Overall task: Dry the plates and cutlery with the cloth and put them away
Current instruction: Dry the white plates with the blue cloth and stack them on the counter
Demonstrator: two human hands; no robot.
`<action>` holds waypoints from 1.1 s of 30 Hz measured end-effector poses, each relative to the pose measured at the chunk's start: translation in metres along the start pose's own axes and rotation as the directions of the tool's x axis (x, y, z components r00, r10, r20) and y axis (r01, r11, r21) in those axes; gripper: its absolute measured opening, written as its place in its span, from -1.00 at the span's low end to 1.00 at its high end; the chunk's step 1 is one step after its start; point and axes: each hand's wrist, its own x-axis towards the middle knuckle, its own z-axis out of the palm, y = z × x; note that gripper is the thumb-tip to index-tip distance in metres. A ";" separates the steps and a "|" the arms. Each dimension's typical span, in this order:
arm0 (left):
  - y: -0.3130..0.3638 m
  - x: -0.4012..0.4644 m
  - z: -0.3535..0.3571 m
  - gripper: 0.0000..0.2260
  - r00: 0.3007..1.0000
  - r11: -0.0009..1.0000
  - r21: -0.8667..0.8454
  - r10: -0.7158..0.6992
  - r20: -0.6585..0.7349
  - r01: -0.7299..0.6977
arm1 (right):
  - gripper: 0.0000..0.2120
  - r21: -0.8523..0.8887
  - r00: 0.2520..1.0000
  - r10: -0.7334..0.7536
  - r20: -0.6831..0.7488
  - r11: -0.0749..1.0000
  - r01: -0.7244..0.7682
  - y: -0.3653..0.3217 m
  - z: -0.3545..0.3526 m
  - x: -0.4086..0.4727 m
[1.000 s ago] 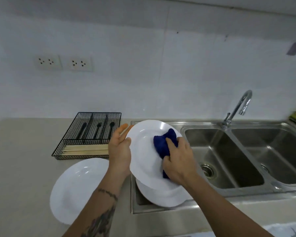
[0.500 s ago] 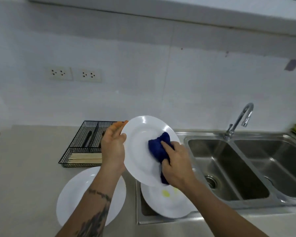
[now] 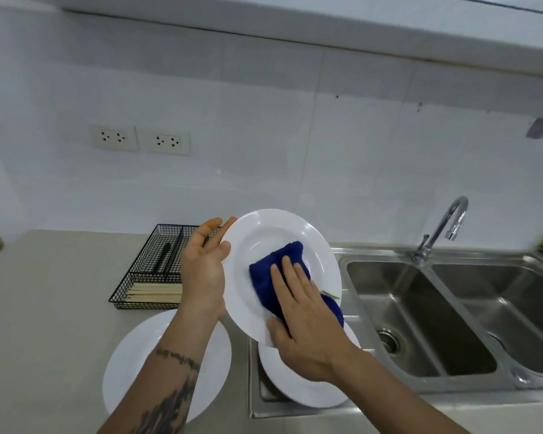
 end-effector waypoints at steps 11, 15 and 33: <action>-0.005 -0.005 0.018 -0.64 0.995 0.998 -0.037 -0.042 0.087 0.046 | -0.35 -0.072 0.990 -0.075 -0.116 0.995 0.067 0.007 -0.010 0.053; 0.001 -0.011 0.009 -0.65 0.998 0.998 -0.058 0.018 0.063 -0.014 | -0.33 -0.179 0.939 0.156 -0.307 0.959 -0.218 0.030 -0.023 0.074; 0.006 0.016 0.010 -0.64 0.881 0.918 0.375 -0.279 0.383 0.128 | -0.29 -0.128 0.937 0.050 -0.345 0.987 -0.100 0.059 -0.051 0.064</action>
